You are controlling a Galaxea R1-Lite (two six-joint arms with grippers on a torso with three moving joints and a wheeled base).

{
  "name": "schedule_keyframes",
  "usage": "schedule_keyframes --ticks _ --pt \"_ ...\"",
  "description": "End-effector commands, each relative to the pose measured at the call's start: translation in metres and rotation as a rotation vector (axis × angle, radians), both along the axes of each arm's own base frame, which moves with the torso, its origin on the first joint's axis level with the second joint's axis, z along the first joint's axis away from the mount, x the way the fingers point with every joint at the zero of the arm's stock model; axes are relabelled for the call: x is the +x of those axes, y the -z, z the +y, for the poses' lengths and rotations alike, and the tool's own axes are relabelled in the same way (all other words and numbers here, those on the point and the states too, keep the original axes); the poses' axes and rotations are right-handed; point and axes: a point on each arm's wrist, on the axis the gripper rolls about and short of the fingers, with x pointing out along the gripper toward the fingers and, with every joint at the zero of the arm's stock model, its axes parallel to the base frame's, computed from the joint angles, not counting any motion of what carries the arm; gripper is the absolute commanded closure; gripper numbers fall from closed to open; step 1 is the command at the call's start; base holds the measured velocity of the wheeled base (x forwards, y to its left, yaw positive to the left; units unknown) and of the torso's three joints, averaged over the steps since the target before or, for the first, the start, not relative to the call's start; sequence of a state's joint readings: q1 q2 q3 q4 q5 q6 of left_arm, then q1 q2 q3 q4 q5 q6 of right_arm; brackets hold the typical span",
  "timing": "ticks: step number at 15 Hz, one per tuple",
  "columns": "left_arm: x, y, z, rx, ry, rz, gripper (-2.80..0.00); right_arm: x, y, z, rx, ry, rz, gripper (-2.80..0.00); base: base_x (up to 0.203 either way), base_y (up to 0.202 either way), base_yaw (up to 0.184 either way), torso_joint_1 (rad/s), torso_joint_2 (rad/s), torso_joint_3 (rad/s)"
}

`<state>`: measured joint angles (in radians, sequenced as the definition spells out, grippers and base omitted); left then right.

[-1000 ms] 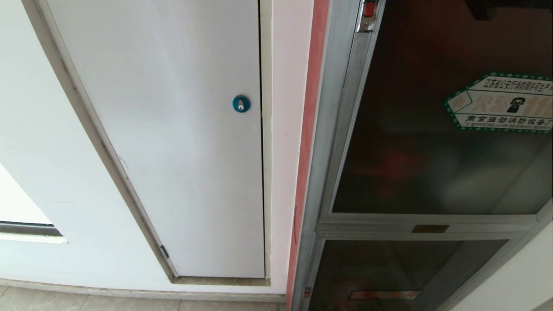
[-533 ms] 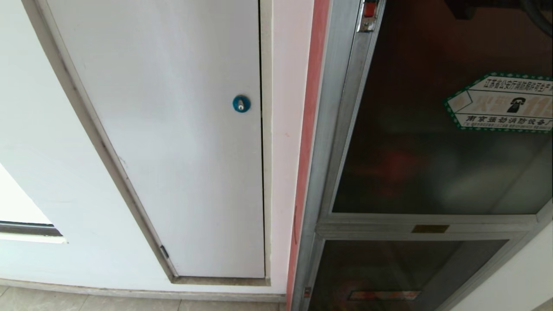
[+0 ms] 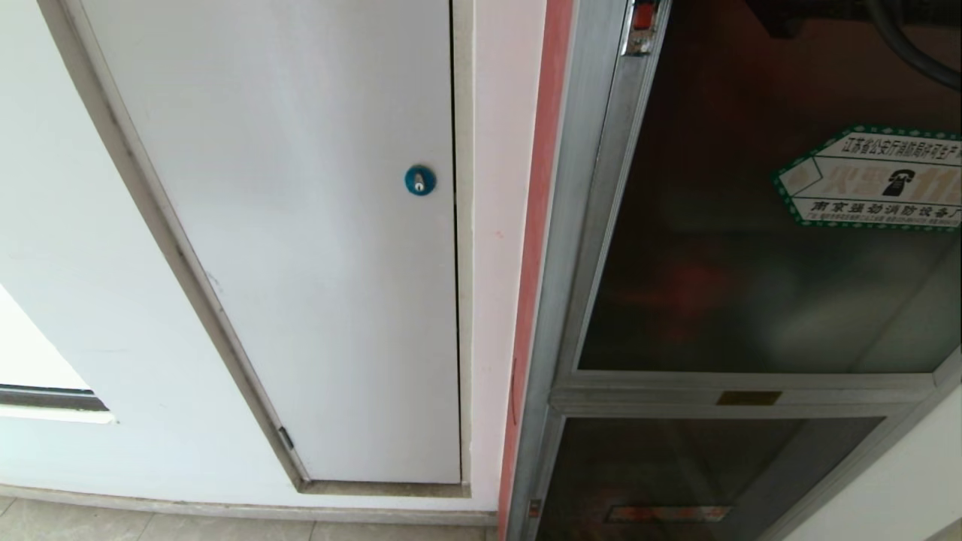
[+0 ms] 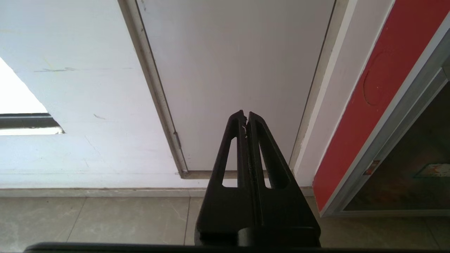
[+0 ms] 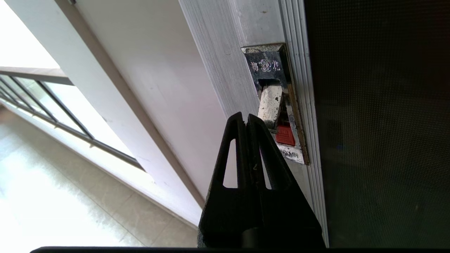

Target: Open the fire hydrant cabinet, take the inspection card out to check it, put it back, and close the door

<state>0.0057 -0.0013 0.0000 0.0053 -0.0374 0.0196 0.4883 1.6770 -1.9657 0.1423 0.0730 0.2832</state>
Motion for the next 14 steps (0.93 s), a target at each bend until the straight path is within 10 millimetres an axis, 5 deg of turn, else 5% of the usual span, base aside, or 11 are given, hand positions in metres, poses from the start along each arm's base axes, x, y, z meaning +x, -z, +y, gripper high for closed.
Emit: schedule_keyframes --ticks 1,14 --pt "0.0 0.0 0.0 0.0 -0.001 0.002 0.0 0.002 0.002 0.001 -0.002 0.0 0.009 0.0 0.0 0.0 0.0 0.0 0.0 0.0" --pt "0.0 0.0 0.0 0.0 0.0 0.001 0.0 0.016 0.006 -0.004 -0.003 0.036 0.011 0.0 0.0 0.0 0.0 0.0 0.0 0.0"
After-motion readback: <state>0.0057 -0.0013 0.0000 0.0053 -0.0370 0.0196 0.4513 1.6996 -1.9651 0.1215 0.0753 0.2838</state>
